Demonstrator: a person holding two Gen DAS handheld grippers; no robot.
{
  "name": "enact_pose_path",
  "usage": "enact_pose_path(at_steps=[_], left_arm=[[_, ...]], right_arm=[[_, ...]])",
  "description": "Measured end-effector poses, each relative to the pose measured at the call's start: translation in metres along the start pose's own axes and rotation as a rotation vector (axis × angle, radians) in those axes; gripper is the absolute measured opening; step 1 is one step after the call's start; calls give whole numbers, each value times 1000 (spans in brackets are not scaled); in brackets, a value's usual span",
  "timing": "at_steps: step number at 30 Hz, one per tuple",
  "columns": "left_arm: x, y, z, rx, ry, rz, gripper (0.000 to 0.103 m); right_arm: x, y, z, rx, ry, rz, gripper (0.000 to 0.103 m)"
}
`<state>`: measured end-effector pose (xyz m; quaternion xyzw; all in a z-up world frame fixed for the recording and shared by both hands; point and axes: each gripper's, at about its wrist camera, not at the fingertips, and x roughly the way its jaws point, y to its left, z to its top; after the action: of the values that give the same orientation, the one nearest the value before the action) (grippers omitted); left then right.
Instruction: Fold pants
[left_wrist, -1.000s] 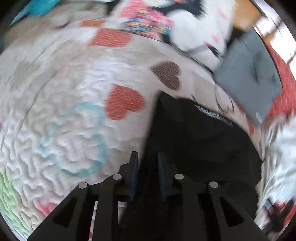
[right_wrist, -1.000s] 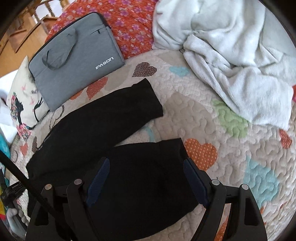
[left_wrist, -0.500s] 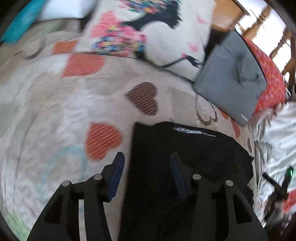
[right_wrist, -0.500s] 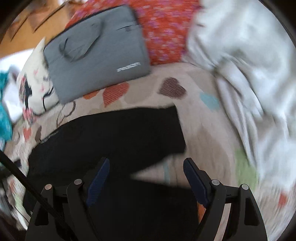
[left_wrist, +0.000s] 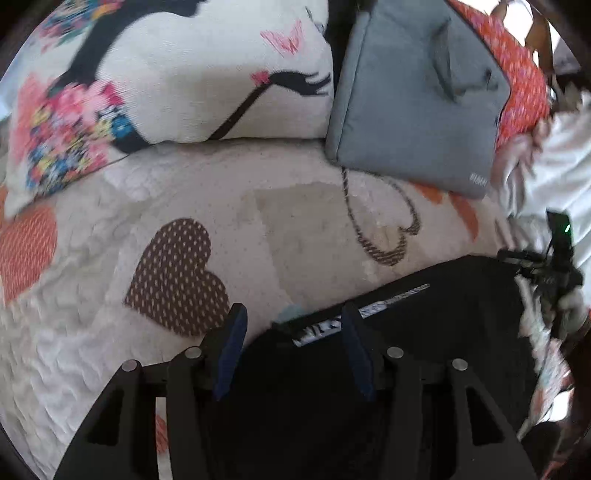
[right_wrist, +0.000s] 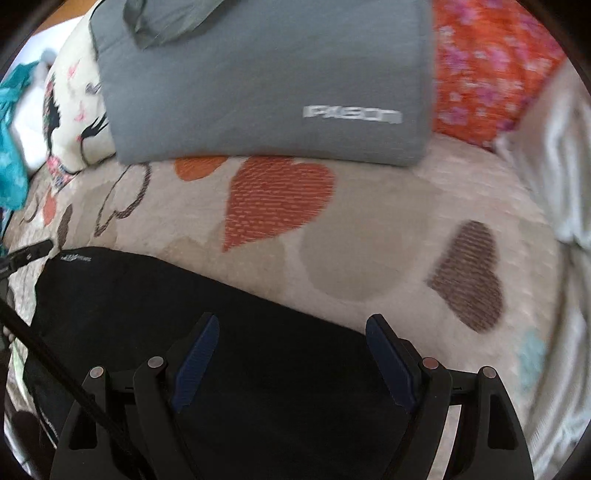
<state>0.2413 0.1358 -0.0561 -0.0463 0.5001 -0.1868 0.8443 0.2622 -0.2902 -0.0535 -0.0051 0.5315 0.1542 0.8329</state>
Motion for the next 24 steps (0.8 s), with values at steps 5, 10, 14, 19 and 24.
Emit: enact_pose_path(at_steps=[5, 10, 14, 19, 24], left_arm=[[22, -7, 4, 79, 77, -53, 52], [29, -27, -1, 195, 115, -88, 72], [35, -48, -10, 310, 148, 39, 72], [28, -70, -11, 359, 109, 119, 28], [6, -72, -16, 365, 62, 167, 0]], right_arm=[[17, 10, 14, -29, 8, 77, 87], [24, 28, 12, -95, 16, 115, 87], [22, 50, -3, -203, 27, 71, 74], [17, 42, -5, -127, 10, 87, 13], [10, 48, -7, -93, -11, 60, 7]])
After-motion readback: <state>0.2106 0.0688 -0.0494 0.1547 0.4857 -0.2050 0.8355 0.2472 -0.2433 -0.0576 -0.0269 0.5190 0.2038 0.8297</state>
